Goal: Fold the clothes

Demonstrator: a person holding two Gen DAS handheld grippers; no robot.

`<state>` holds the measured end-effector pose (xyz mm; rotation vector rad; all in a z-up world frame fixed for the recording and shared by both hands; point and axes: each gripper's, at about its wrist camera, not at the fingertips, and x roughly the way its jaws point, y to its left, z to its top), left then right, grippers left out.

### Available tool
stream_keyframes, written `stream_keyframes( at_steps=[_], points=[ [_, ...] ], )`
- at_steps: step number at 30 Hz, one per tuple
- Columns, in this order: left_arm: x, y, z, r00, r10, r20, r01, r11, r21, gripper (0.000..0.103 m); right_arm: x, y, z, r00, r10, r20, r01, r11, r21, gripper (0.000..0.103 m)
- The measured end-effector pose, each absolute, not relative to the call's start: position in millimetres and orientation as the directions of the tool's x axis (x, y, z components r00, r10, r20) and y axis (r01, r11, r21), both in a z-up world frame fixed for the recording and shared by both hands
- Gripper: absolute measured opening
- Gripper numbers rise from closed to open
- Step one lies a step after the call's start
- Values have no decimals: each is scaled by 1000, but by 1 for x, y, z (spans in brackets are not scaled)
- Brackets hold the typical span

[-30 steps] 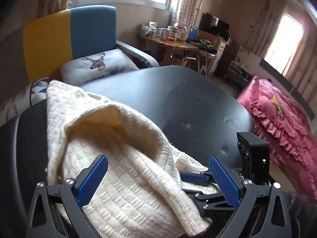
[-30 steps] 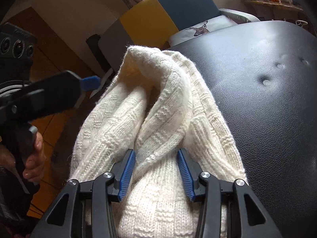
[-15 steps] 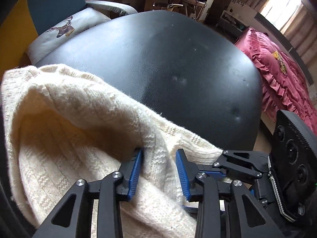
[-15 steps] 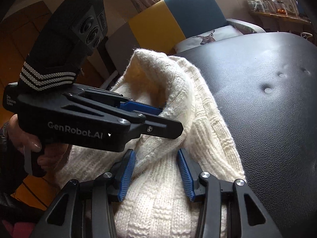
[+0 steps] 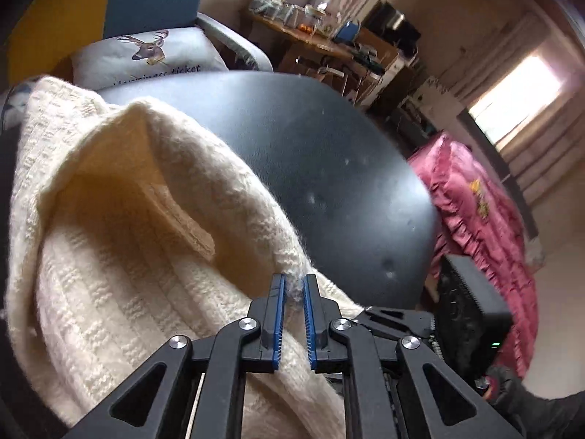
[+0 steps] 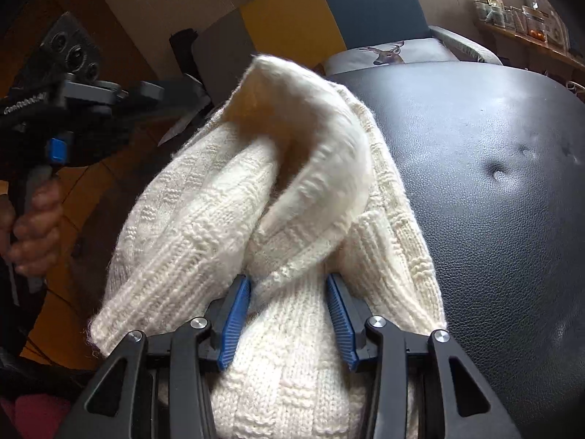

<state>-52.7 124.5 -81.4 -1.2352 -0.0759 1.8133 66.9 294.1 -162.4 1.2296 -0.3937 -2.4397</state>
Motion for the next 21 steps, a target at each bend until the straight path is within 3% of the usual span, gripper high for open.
stream_keyframes(
  at_steps=[2, 4, 6, 11, 16, 19, 21],
  points=[
    [-61, 85, -65, -107, 794, -598, -586, -536, -607, 0, 65, 296, -162, -543, -458, -704, 190, -883, 429, 45],
    [-69, 50, -58, -163, 811, -562, -547, -549, -632, 0, 62, 300, -161, -531, -469, -706, 162, -874, 459, 45],
    [-71, 28, -53, -234, 752, -617, -544, -627, -558, 0, 60, 303, -162, -530, -472, -704, 139, -868, 477, 45],
    [-44, 63, -49, -199, 712, -673, -696, -586, -414, 0, 60, 293, -164, -557, -415, -719, 134, -900, 415, 45],
    [-39, 141, -73, -125, 595, -794, -799, -535, -274, 1, 76, 286, -171, -575, -402, -713, 153, -909, 388, 46],
    [-44, 178, -102, -37, 485, -873, -818, -516, -253, 3, 79, 292, -174, -580, -420, -698, 160, -899, 408, 46],
    [-48, 190, -117, 4, 440, -898, -816, -518, -257, 11, 88, 298, -177, -583, -429, -690, 167, -894, 415, 46]
  ],
)
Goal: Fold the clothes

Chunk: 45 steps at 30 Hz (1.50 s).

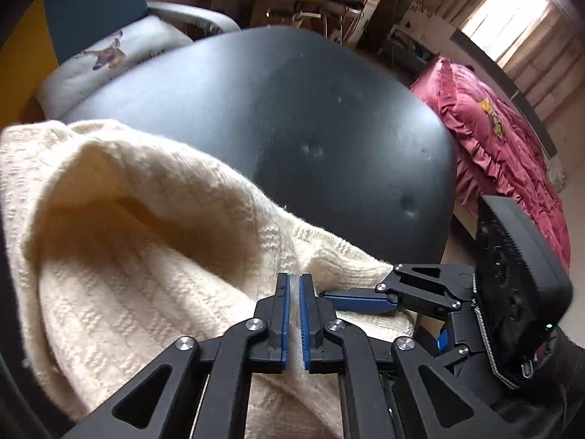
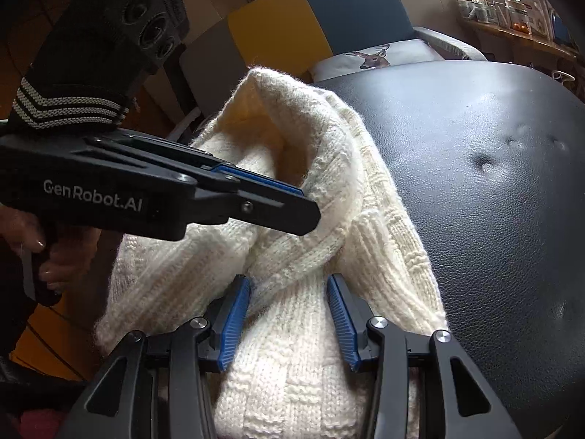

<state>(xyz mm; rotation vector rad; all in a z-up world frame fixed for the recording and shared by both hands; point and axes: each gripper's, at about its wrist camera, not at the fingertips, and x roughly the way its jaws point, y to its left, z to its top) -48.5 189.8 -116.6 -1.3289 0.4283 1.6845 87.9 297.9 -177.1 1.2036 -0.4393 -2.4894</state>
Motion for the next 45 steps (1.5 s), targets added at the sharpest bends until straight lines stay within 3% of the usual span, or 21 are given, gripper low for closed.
stream_keyframes(
  at_steps=[3, 8, 11, 13, 14, 15, 17, 18, 19, 20, 21, 24, 30, 36, 41, 45],
  points=[
    [-48, 196, -119, 15, 438, -899, -819, -510, -262, 17, 86, 301, -186, -583, -440, -683, 174, -889, 423, 46],
    [-46, 194, -124, -15, 427, -904, -816, -528, -235, 11, 89, 304, -185, -581, -438, -686, 174, -890, 421, 46],
    [-57, 182, -114, -8, 474, -881, -771, -564, -297, 14, 94, 302, -182, -582, -428, -691, 169, -895, 413, 46],
    [-55, 184, -111, -29, 455, -890, -792, -554, -258, 33, 101, 300, -180, -584, -421, -694, 165, -899, 407, 46],
    [-55, 185, -110, -40, 446, -894, -801, -549, -238, 51, 101, 300, -180, -584, -419, -695, 162, -899, 407, 46],
    [-53, 187, -109, -49, 436, -899, -812, -541, -219, 60, 102, 300, -180, -585, -418, -695, 159, -900, 407, 46],
    [-48, 197, -118, -40, 398, -916, -841, -508, -184, 65, 103, 299, -180, -583, -414, -699, 155, -902, 404, 46],
    [-46, 201, -122, -63, 379, -923, -846, -512, -153, 63, 103, 299, -180, -584, -414, -698, 157, -902, 403, 46],
    [-46, 199, -123, -64, 390, -919, -837, -522, -163, 54, 104, 299, -180, -584, -414, -698, 159, -901, 403, 46],
    [-47, 198, -124, -65, 400, -914, -828, -532, -174, 14, 104, 299, -180, -585, -415, -697, 160, -901, 402, 46],
    [-47, 197, -125, -66, 410, -910, -820, -542, -185, 11, 105, 299, -180, -586, -419, -693, 160, -899, 408, 46],
    [-54, 178, -116, -69, 497, -865, -777, -571, -266, 10, 106, 301, -181, -590, -431, -683, 159, -891, 425, 47],
    [-71, 87, -83, -95, 774, -626, -623, -537, -569, 10, 106, 295, -180, -571, -438, -694, 153, -888, 434, 54],
    [-73, -27, -82, -251, 837, -486, -466, -545, -697, 10, 91, 302, -177, -548, -491, -677, 110, -845, 524, 67],
    [-63, -65, -107, -273, 837, -475, -359, -546, -757, 11, 85, 293, -181, -556, -428, -713, 142, -894, 426, 68],
    [-44, -60, -103, -306, 785, -539, -386, -620, -683, 12, 83, 284, -170, -559, -384, -735, 142, -918, 371, 68]
  ],
)
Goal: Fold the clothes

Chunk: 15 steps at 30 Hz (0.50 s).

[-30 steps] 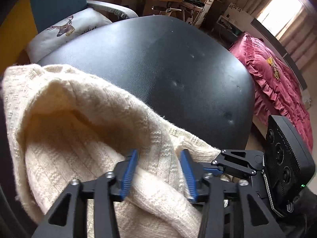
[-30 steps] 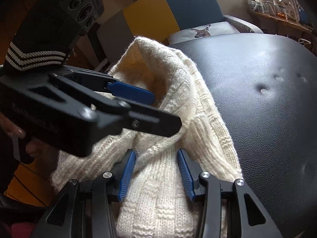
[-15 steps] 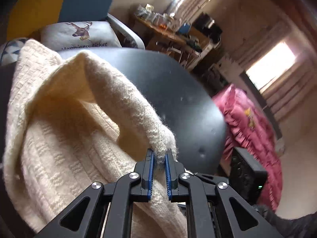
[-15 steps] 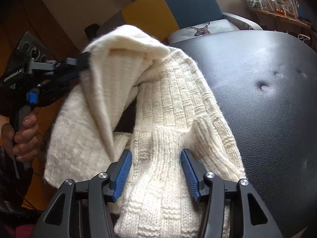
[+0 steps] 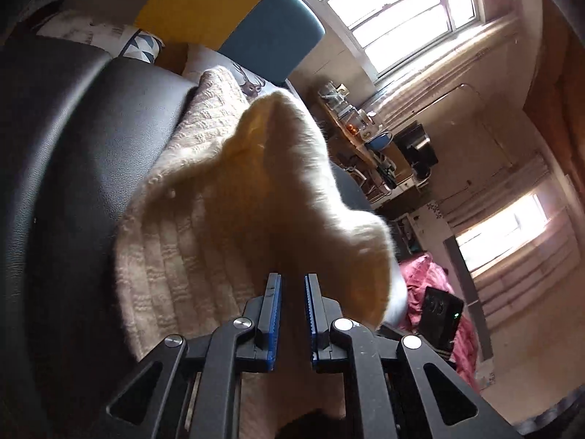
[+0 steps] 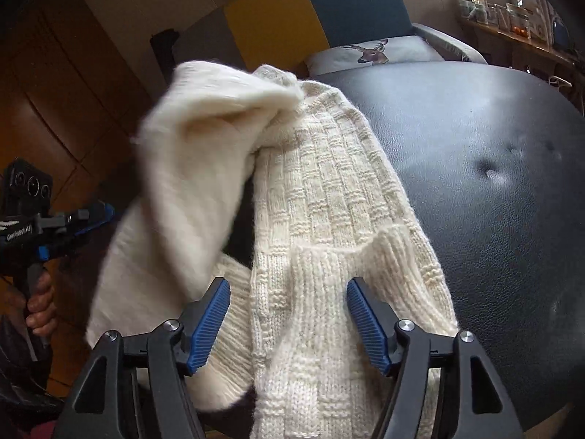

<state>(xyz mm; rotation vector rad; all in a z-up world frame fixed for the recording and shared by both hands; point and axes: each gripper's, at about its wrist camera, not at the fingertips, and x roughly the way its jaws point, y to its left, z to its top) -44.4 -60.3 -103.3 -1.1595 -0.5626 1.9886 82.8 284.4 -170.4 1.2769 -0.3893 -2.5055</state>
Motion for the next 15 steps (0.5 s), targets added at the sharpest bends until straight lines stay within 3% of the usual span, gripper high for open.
stream_keyframes(
  at_steps=[5, 7, 9, 11, 13, 15],
  points=[
    [-28, -34, -88, -299, 763, -574, -470, -641, -607, 12, 77, 274, -160, -569, -421, -707, 215, -905, 366, 68],
    [-30, -23, -77, -297, 774, -559, -504, -624, -597, 18, 79, 269, -153, -574, -457, -680, 265, -889, 373, 68],
    [-33, -10, -67, -281, 795, -538, -545, -594, -592, 41, 82, 265, -148, -576, -492, -653, 315, -870, 379, 68],
    [-38, -6, -55, -256, 818, -515, -590, -555, -587, 55, 83, 259, -148, -561, -523, -641, 357, -852, 383, 68],
    [-42, 18, -43, -207, 825, -526, -640, -521, -565, 58, 83, 254, -149, -556, -536, -635, 384, -843, 376, 68],
    [-45, 49, -40, -156, 778, -609, -692, -526, -495, 60, 81, 248, -151, -548, -543, -637, 394, -839, 376, 68]
  ],
)
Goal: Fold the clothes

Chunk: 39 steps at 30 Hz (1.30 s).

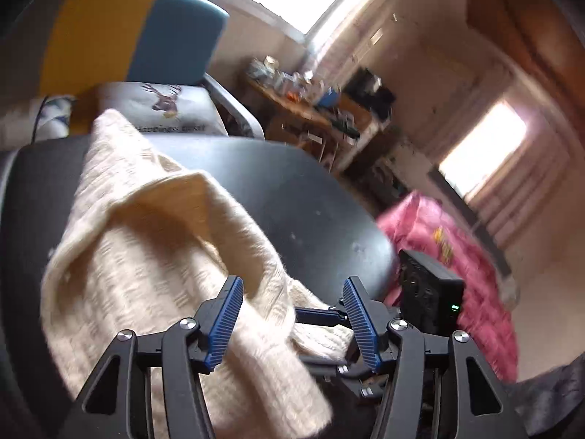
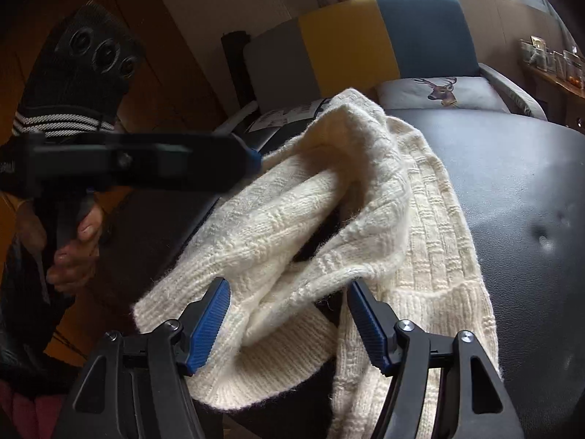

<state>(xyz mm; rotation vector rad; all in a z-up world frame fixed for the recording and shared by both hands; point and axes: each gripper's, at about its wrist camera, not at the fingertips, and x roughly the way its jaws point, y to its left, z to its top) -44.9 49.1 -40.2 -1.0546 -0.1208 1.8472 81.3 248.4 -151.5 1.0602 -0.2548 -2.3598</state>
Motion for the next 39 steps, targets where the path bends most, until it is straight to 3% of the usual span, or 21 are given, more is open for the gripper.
stream_keyframes(
  at_steps=[5, 12, 13, 15, 16, 19, 24, 26, 28, 30, 34, 39],
  points=[
    [-48, 117, -63, -33, 589, -808, -793, -507, -337, 63, 81, 245, -159, -518, -580, -629, 406, -814, 416, 68],
    [-59, 157, -110, 54, 420, -906, -795, -531, -294, 62, 81, 260, -173, -499, -586, -638, 351, -810, 469, 69],
    [-59, 160, -117, 53, 401, -915, -795, -538, -282, 58, 80, 263, -176, -498, -580, -644, 338, -814, 472, 69],
    [-58, 163, -129, 57, 378, -924, -787, -553, -275, 20, 81, 268, -178, -503, -574, -646, 326, -818, 473, 69],
    [-59, 162, -133, 47, 381, -924, -775, -569, -274, 17, 81, 271, -179, -504, -573, -646, 320, -819, 476, 69],
    [-66, 140, -121, 56, 512, -857, -711, -582, -394, 15, 82, 279, -179, -518, -562, -645, 301, -826, 477, 69],
    [-74, 74, -74, -13, 786, -618, -615, -494, -615, 15, 78, 284, -179, -539, -512, -668, 260, -856, 446, 70],
    [-74, 39, -60, -76, 850, -521, -583, -462, -668, 15, 75, 286, -184, -536, -487, -690, 233, -870, 434, 70],
    [-75, -1, -48, -153, 895, -420, -549, -430, -717, 6, 74, 287, -188, -536, -472, -700, 210, -878, 430, 70],
    [-76, -41, -36, -234, 918, -320, -517, -397, -759, 4, 73, 289, -188, -539, -468, -700, 200, -879, 433, 70],
    [-79, -101, -39, -375, 849, -373, -428, -515, -743, 4, 75, 290, -180, -539, -513, -668, 221, -852, 475, 70],
    [-64, -68, -51, -282, 814, -508, -507, -576, -641, 7, 79, 264, -164, -500, -565, -656, 326, -825, 461, 70]
  ],
)
